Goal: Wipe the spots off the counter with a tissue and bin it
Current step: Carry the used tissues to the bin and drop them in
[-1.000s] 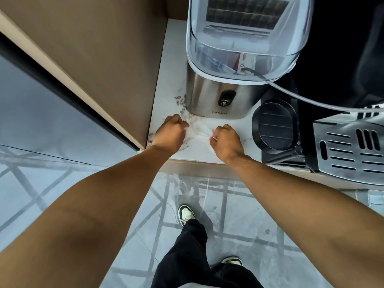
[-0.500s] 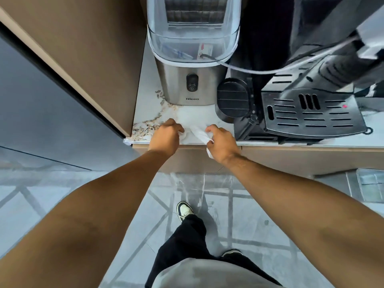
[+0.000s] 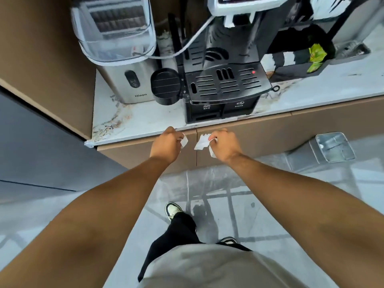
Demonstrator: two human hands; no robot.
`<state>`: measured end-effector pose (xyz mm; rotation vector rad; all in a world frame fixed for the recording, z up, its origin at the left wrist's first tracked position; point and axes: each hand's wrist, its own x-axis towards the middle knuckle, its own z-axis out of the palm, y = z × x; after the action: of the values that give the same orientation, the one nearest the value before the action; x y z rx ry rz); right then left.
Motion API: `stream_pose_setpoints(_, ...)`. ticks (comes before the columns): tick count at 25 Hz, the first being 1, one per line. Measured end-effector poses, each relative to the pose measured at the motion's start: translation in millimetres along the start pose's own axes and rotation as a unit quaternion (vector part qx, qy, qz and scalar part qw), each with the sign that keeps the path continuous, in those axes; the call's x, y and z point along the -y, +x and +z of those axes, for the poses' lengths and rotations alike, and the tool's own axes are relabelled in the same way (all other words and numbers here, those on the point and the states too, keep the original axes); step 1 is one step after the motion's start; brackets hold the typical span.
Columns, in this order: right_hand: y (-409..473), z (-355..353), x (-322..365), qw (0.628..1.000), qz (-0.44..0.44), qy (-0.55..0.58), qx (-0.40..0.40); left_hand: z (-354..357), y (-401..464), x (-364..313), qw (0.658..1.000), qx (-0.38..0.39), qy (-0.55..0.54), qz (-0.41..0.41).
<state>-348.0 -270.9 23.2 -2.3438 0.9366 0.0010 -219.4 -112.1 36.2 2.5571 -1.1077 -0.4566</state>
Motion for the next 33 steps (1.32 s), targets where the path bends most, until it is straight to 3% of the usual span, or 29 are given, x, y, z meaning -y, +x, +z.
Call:
stream_pose_setpoints(19,-152,-160,-260,0.957,0.216,0.070,-0.181,114,8,-304,0.961,0.041,0.028,0.272)
stream_pose_setpoints(33,-92,-274,-420,0.912,0.329,0.090,-0.226,206,142,-506,0.919,0.128,-0.045,0.371)
